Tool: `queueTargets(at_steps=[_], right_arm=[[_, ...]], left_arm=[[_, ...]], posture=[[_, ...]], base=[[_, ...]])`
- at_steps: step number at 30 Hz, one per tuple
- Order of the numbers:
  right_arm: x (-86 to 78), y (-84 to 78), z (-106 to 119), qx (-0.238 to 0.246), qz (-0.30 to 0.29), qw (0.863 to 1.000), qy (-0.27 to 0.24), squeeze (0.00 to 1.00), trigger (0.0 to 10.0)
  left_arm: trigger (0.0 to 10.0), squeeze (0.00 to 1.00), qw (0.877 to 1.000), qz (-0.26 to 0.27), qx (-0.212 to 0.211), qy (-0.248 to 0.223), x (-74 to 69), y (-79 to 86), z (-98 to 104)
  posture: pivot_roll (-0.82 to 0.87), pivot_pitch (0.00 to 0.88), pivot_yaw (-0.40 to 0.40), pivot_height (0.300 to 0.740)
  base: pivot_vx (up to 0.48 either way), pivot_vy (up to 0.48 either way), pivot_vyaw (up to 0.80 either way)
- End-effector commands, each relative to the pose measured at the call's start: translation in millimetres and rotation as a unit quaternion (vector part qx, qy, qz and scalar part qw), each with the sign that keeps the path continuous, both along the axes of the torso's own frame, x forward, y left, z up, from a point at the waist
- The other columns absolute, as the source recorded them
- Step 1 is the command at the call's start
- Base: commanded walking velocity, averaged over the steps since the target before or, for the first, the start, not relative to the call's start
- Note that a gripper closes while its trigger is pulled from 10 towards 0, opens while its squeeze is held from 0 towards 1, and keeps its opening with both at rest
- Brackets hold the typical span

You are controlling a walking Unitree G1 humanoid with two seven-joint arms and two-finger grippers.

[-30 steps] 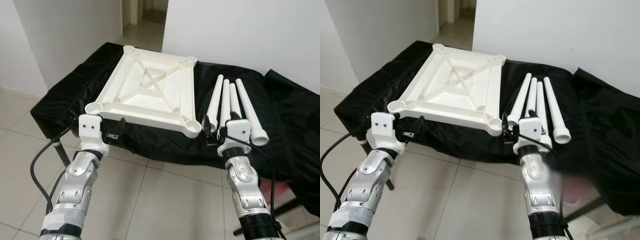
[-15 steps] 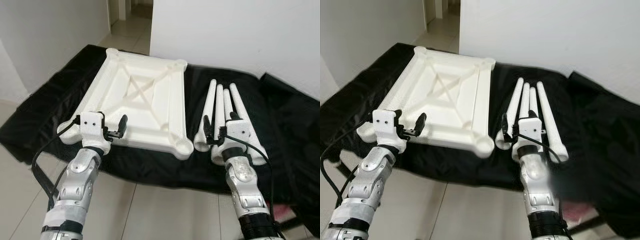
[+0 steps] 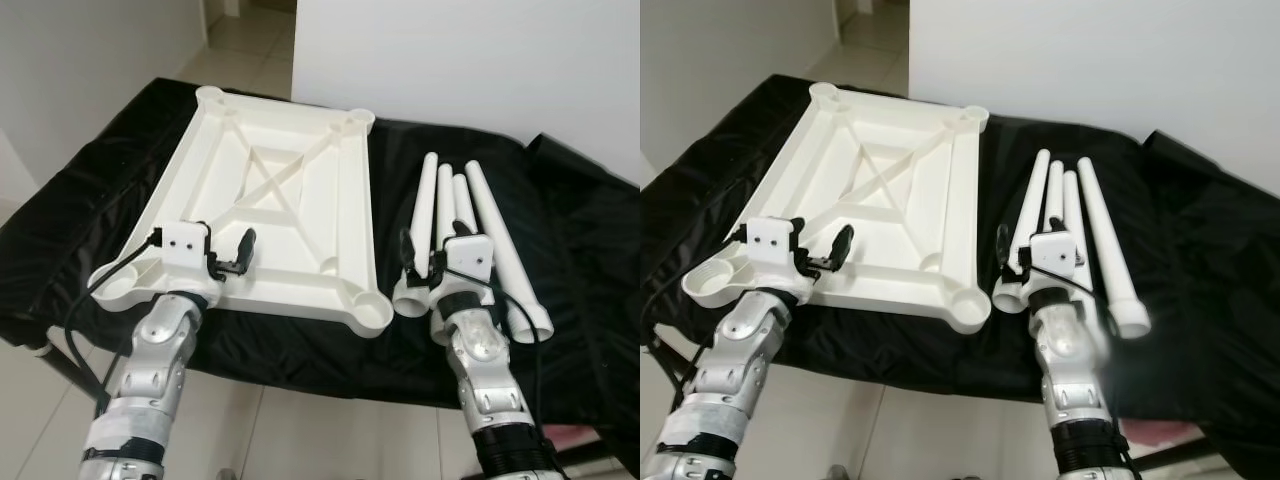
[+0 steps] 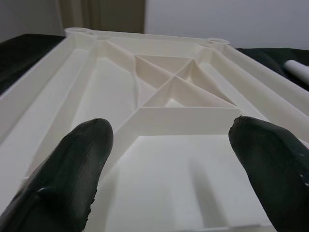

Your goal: Building children table

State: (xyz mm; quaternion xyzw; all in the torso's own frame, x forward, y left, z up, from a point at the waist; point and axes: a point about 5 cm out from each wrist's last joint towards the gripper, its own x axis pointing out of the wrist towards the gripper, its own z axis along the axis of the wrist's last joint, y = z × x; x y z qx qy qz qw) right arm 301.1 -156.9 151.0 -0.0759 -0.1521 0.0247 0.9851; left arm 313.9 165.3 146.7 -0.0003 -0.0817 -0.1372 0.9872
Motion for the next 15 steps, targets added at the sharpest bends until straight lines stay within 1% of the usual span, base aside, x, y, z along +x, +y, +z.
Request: queueTargets(at_steps=[1,2,6,9,15], right_arm=[[-0.7,-4.9,-1.4,-0.002,-0.007,1.000,0.007,0.00,10.0],[-0.7,-5.3,-0.9,-0.001,-0.008,1.000,0.007,0.00,10.0],[-2.4,-10.6,1.3,-0.003,-0.023,1.000,-0.003,0.00,10.0],[-3.0,-10.7,1.8,-0.004,-0.024,1.000,-0.006,0.00,10.0],[-4.1,-7.5,2.7,-0.002,-0.022,1.000,-0.009,0.00,10.0]], left_arm=[[10.0,0.00,1.000,-0.015,0.001,0.012,0.5,-4.5,-4.8],[10.0,0.00,1.000,-0.015,-0.002,0.013,1.2,-4.5,-4.9],[10.0,0.00,0.999,0.010,-0.038,0.022,3.5,-4.8,-6.7],[10.0,0.00,0.999,0.011,-0.039,0.022,3.2,-7.1,-6.6],[10.0,0.00,0.999,0.008,-0.035,0.020,5.5,-8.7,-4.6]], posture=[[0.04,0.094,-0.068,0.740],[0.03,0.099,-0.062,0.740],[0.02,0.106,-0.047,0.740],[0.02,0.106,-0.045,0.740],[0.01,0.105,-0.040,0.740]], base=[[0.000,0.000,-0.78],[0.000,0.000,-0.78],[0.000,0.000,-0.73],[0.000,0.000,-0.51],[0.000,0.351,0.00]])
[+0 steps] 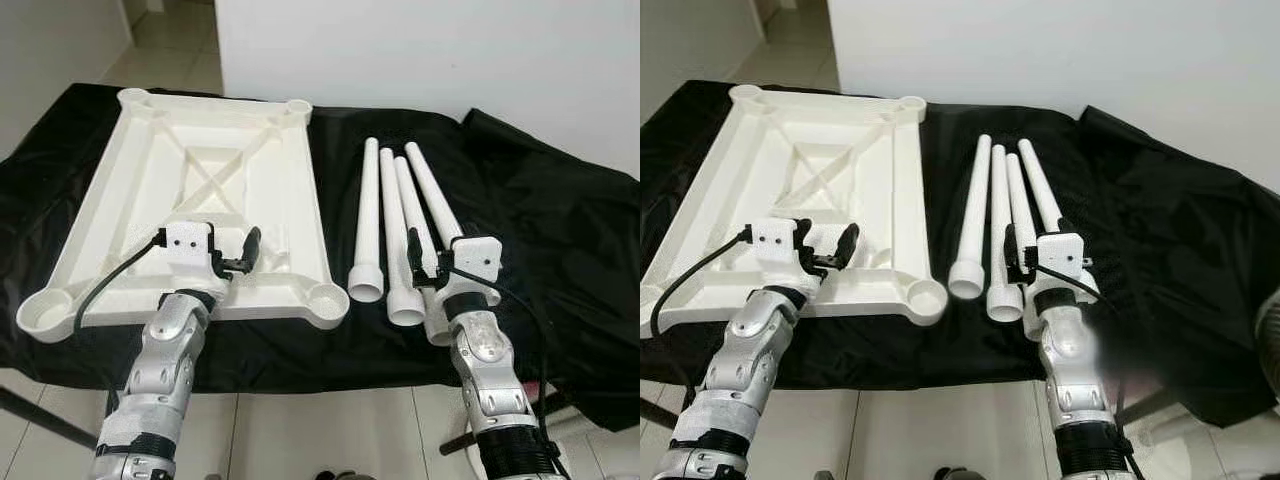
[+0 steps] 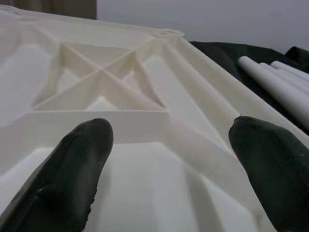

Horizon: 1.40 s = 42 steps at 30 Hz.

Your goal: Building children table

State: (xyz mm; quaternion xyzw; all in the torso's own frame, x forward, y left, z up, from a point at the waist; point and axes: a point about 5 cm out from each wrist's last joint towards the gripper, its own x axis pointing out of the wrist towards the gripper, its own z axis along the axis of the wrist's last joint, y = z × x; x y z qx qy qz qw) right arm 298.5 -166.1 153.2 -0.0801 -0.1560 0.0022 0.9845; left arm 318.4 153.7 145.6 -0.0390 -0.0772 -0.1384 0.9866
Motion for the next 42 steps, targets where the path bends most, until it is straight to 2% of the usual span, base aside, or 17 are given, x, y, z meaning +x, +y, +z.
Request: queueTargets(at_steps=[1,10,16,24,26,34,38,42], right_arm=[[-1.4,2.4,0.8,-0.001,0.001,1.000,-0.003,0.00,10.0],[-0.2,2.4,1.1,-0.001,0.001,1.000,-0.004,0.00,10.0],[0.6,3.3,0.7,-0.003,0.002,1.000,-0.003,0.00,10.0],[1.5,3.0,0.7,-0.002,-0.002,1.000,-0.003,0.00,10.0],[3.5,-4.8,-0.2,0.012,-0.031,0.999,0.001,0.00,10.0],[6.6,-14.0,1.5,0.025,-0.065,0.998,0.001,0.00,10.0],[8.1,-22.9,3.8,0.065,-0.093,0.993,-0.001,0.00,10.0],[7.4,-26.7,5.3,0.068,-0.106,0.992,-0.005,0.00,10.0]], left_arm=[[10.0,0.00,1.000,0.012,0.003,0.009,2.0,4.1,-2.6],[10.0,0.00,1.000,0.017,0.005,0.008,3.2,10.3,-0.9],[10.0,0.00,1.000,0.014,0.009,0.006,1.8,7.9,-1.4],[10.0,0.00,0.999,0.001,0.038,-0.011,0.1,-0.4,0.2],[10.0,0.00,0.998,-0.038,0.050,-0.020,-2.1,-12.6,3.3],[10.0,0.00,0.996,-0.058,0.062,-0.034,-2.1,-18.3,8.0],[10.0,0.00,0.990,-0.107,0.076,-0.055,-5.5,-32.3,18.3],[10.0,0.00,0.987,-0.118,0.091,-0.061,-6.9,-39.0,19.7]], posture=[[0.01,0.105,-0.040,0.740],[0.02,0.104,-0.040,0.740],[0.02,0.101,-0.042,0.740],[0.03,0.093,-0.048,0.740],[0.03,0.088,-0.049,0.740],[0.03,0.079,-0.048,0.740],[0.03,0.070,-0.044,0.740],[0.03,0.067,-0.041,0.740]], base=[[0.000,0.352,0.00],[0.000,0.352,0.00],[0.000,0.197,0.00],[0.000,0.000,0.00],[0.000,0.000,0.00],[0.000,0.000,0.00],[0.000,0.000,0.00],[0.000,0.000,0.00]])
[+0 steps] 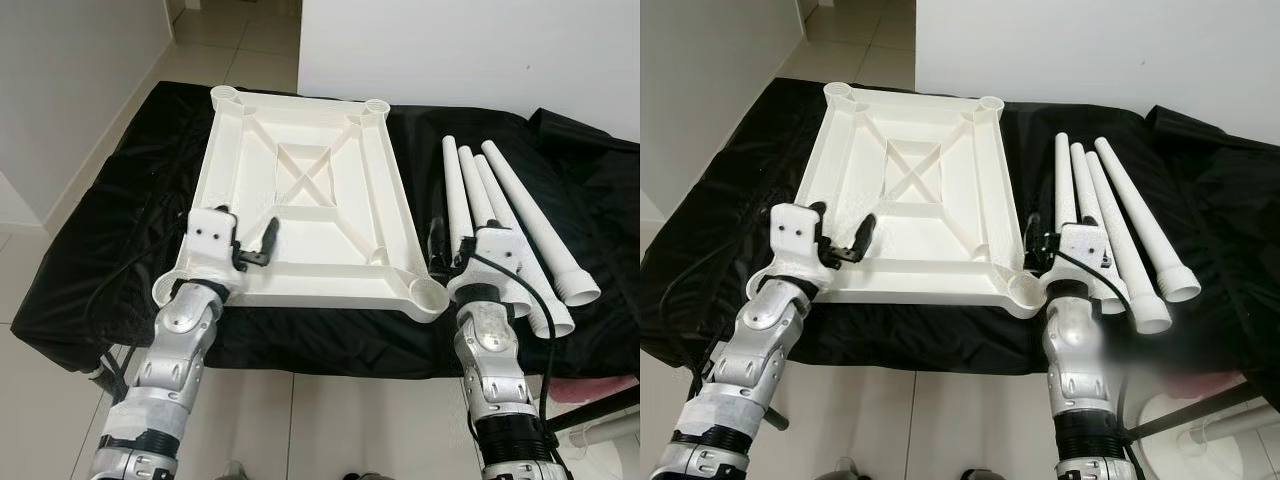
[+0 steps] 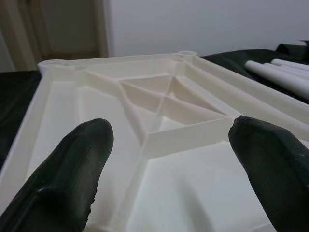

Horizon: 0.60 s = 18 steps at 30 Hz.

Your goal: Building children table

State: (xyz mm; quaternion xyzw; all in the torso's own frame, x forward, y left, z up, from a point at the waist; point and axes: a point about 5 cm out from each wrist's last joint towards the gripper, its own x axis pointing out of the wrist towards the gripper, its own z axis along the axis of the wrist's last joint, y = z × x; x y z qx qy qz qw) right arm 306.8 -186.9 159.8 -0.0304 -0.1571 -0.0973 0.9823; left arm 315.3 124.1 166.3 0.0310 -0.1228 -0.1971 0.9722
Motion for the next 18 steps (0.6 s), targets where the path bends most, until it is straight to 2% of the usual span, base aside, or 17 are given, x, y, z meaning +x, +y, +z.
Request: queueTargets(at_steps=[1,4,5,10,11,12,14,18], right_arm=[[-1.2,-6.8,-0.8,0.002,-0.018,1.000,0.004,0.00,10.0],[-2.0,-7.7,-1.3,-0.002,-0.020,1.000,0.004,0.00,10.0],[-4.1,-9.2,-1.9,-0.004,-0.022,1.000,0.004,0.00,10.0],[-4.5,-9.8,-2.0,-0.004,-0.023,1.000,0.005,0.00,10.0],[-5.7,-15.3,-6.4,0.012,-0.041,0.999,0.016,0.00,10.0],[-5.7,-15.3,-6.4,0.012,-0.041,0.999,0.016,0.00,10.0],[-7.6,-22.2,-12.0,0.032,-0.062,0.997,0.031,0.00,10.0],[-8.0,-23.5,-13.1,0.036,-0.067,0.996,0.034,0.00,10.0]], left_arm=[[10.0,0.00,0.997,-0.067,0.030,-0.001,-4.2,-11.0,-0.9],[10.0,0.00,0.998,-0.051,0.032,-0.002,-3.6,-10.6,-2.8],[10.0,0.00,0.998,-0.046,0.046,-0.006,-4.3,-11.0,-5.1],[10.0,0.00,0.997,-0.048,0.052,-0.007,-4.7,-11.4,-5.7],[10.0,0.00,0.995,-0.081,0.059,0.003,-9.5,-17.9,-8.8],[10.0,0.00,0.995,-0.081,0.059,0.003,-9.5,-17.9,-8.8],[10.0,0.00,0.990,-0.122,0.067,0.016,-16.0,-26.1,-12.8],[10.0,0.00,0.989,-0.130,0.069,0.018,-17.5,-27.9,-13.7]], posture=[[0.03,0.067,-0.041,0.740],[0.02,0.067,-0.039,0.740],[0.02,0.069,-0.045,0.740],[0.02,0.069,-0.045,0.740],[0.01,0.076,-0.045,0.740],[0.01,0.076,-0.045,0.740],[0.01,0.076,-0.045,0.740],[0.01,0.076,-0.045,0.740]], base=[[0.000,0.000,0.00],[0.000,0.000,0.00],[0.000,0.000,0.00],[0.000,0.000,0.00],[0.000,0.000,0.00],[0.000,0.000,0.00],[0.000,0.000,0.00],[0.000,0.000,0.00]])
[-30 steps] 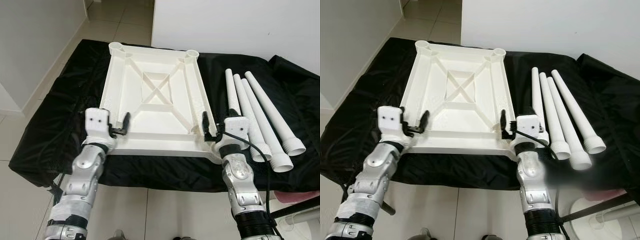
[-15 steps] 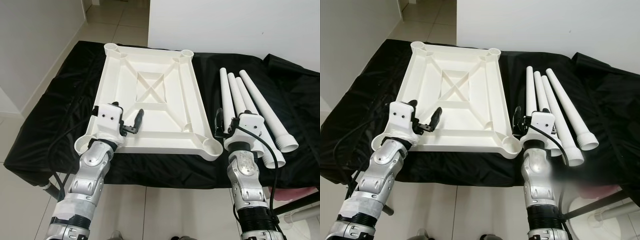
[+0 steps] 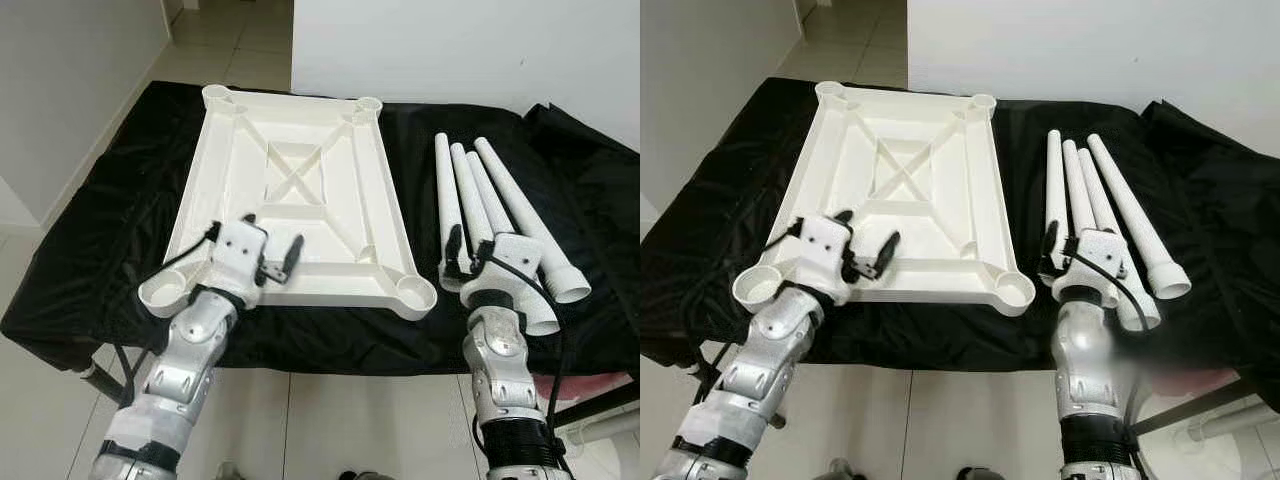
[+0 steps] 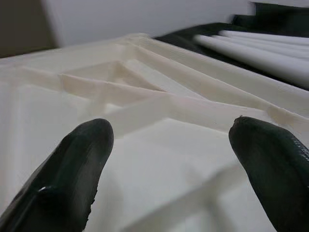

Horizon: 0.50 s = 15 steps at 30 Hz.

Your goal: Building children table

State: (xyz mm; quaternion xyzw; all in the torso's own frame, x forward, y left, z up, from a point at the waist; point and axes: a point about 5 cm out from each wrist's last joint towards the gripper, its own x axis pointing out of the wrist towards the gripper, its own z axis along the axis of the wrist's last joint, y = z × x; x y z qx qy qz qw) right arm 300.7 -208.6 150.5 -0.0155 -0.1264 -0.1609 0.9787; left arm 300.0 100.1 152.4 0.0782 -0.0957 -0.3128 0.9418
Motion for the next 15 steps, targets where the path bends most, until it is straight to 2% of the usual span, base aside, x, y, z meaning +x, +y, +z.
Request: queueTargets(at_steps=[1,3,6,13,15], right_arm=[[-1.8,-2.7,-4.1,0.013,-0.009,1.000,0.009,0.00,10.0],[-1.6,-4.1,-5.3,0.018,-0.011,1.000,0.013,0.00,10.0],[-3.1,-10.4,-22.4,0.051,-0.012,0.996,0.067,0.00,10.0],[-11.1,-18.4,-39.9,0.062,-0.007,0.990,0.128,0.00,10.0],[-13.4,-20.1,-43.1,0.062,-0.001,0.988,0.140,0.00,9.6]], left_arm=[[10.0,0.00,1.000,-0.022,0.008,0.004,-2.8,-4.9,-0.7],[10.0,0.00,0.999,-0.032,0.013,0.011,-4.2,-7.1,-3.0],[10.0,0.00,0.999,-0.039,0.024,0.024,-2.7,-7.8,-4.9],[10.0,0.00,0.999,-0.031,0.029,0.025,-0.3,-4.0,-1.2],[10.0,0.00,0.999,-0.032,0.029,0.027,-0.5,-3.2,-0.5]], posture=[[0.01,0.078,-0.042,0.740],[0.01,0.078,-0.042,0.740],[0.00,0.092,-0.029,0.740],[-0.01,0.102,-0.028,0.740],[-0.01,0.106,-0.030,0.740]], base=[[0.000,0.000,0.00],[0.000,0.000,0.00],[0.000,0.000,0.00],[0.000,0.000,0.00],[0.000,0.000,0.00]])
